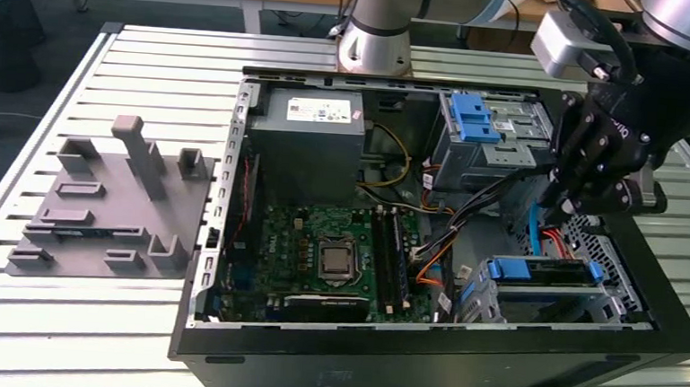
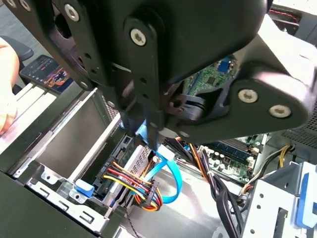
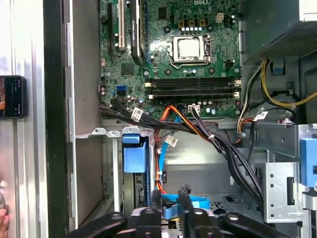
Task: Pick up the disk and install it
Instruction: 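Insert the second disk wire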
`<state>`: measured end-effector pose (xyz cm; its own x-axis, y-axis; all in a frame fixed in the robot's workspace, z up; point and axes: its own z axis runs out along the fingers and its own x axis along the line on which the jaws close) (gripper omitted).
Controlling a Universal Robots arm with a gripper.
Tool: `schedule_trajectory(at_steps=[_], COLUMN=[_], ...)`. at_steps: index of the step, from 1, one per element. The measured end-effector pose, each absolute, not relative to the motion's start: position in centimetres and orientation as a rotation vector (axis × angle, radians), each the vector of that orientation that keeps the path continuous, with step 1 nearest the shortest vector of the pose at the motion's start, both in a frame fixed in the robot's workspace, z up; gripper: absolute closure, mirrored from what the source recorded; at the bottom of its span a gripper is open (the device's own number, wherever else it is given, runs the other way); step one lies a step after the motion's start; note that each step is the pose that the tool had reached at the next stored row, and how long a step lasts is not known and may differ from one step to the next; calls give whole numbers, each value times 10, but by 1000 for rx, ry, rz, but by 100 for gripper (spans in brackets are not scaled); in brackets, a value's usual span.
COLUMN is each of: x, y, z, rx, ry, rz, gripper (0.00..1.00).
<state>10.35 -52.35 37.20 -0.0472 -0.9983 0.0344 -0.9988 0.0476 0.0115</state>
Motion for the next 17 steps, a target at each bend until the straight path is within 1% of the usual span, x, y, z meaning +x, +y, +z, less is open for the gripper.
schedule_trajectory(at_steps=[1,2,10,17], x=[104,104,104,115], y=[-524,-524,-531,-535], z=[372,372,371,367], rx=[2145,2145,2144,2128], ry=[-2249,-2249,-2248,-2230], rz=[24,24,22,-14], gripper=[77,83,83,83])
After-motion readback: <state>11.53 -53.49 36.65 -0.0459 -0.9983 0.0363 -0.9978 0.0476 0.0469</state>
